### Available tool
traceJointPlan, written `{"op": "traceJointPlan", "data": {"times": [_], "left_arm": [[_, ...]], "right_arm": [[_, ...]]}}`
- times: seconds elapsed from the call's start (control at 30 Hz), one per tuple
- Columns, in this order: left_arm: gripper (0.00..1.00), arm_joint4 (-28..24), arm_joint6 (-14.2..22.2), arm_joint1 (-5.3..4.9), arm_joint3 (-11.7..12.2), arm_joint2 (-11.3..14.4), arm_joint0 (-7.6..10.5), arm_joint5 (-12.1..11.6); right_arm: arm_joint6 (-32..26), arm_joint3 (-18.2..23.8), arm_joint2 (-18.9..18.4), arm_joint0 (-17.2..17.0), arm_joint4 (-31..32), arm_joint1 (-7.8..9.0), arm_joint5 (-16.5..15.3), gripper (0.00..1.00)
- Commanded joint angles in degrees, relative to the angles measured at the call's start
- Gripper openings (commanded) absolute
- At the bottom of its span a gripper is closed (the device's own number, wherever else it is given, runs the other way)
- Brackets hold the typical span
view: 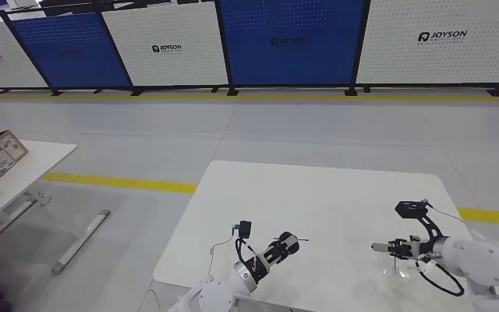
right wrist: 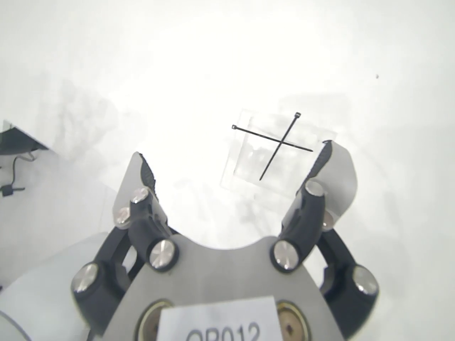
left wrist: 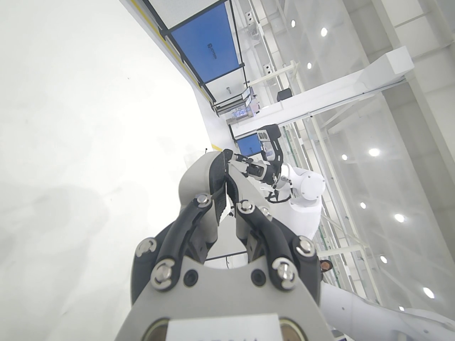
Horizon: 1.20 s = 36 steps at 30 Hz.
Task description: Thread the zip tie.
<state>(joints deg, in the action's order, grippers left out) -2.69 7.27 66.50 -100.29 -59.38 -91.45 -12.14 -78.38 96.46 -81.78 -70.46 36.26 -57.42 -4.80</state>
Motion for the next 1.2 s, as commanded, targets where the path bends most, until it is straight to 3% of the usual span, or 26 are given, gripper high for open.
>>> {"op": "traceJointPlan", "data": {"times": [0.0, 0.07, 0.37, 0.63, 0.77, 0.83, 0.87, 0.93, 1.17], "left_arm": [[0.00, 0.00, 0.00, 0.00, 0.00, 0.00, 0.00, 0.00], [0.00, 0.00, 0.00, 0.00, 0.00, 0.00, 0.00, 0.00], [0.00, 0.00, 0.00, 0.00, 0.00, 0.00, 0.00, 0.00], [0.00, 0.00, 0.00, 0.00, 0.00, 0.00, 0.00, 0.00], [0.00, 0.00, 0.00, 0.00, 0.00, 0.00, 0.00, 0.00], [0.00, 0.00, 0.00, 0.00, 0.00, 0.00, 0.00, 0.00], [0.00, 0.00, 0.00, 0.00, 0.00, 0.00, 0.00, 0.00], [0.00, 0.00, 0.00, 0.00, 0.00, 0.00, 0.00, 0.00], [0.00, 0.00, 0.00, 0.00, 0.00, 0.00, 0.00, 0.00]], "right_arm": [[-1.26, 0.79, 1.19, 0.02, 4.19, 0.20, 2.55, 1.00], [-1.26, 0.47, 2.69, 0.74, 4.59, 0.62, 2.73, 1.00], [-1.26, 0.49, 2.66, 0.94, 4.70, 0.72, 3.49, 1.00], [1.26, 1.18, 1.04, -0.90, 4.32, 1.14, 3.70, 1.00], [0.47, 1.61, 0.85, -1.17, 4.60, 1.35, 4.49, 0.80], [0.13, 1.51, 0.99, -1.01, 4.69, 1.41, 4.74, 0.53], [-0.02, 1.35, 1.13, -0.88, 4.65, 1.43, 4.87, 0.49], [-0.21, 1.15, 1.34, -0.63, 4.65, 1.47, 5.03, 0.44], [-1.26, -0.65, 3.41, 0.98, 5.73, 1.53, 7.14, 0.44]]}}
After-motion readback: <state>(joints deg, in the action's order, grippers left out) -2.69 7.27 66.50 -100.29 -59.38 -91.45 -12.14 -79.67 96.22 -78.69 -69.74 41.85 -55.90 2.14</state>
